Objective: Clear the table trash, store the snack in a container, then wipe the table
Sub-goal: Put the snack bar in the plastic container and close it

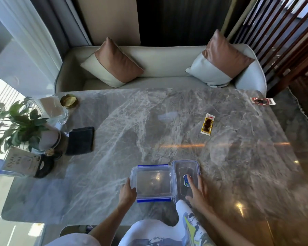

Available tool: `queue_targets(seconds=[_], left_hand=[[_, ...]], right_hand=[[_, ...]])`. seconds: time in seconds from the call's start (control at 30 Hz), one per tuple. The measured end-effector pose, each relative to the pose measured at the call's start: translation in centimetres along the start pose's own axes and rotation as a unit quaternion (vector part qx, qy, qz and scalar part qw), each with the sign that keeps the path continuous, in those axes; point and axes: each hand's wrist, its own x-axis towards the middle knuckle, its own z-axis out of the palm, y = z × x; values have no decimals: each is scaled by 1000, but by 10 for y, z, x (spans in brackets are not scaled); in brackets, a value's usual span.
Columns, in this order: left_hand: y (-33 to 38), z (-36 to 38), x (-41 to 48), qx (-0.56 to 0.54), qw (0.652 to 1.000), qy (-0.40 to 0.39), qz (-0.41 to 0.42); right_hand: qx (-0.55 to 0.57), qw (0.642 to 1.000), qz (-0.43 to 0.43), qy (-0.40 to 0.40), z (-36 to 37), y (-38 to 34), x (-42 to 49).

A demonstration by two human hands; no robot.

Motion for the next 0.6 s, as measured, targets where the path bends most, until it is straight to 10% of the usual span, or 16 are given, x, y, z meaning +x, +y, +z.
queue_targets(seconds=[0.6], left_hand=[[7, 4, 1, 56, 998, -3, 8]], right_hand=[[-66, 995, 22, -70, 4, -8, -8]])
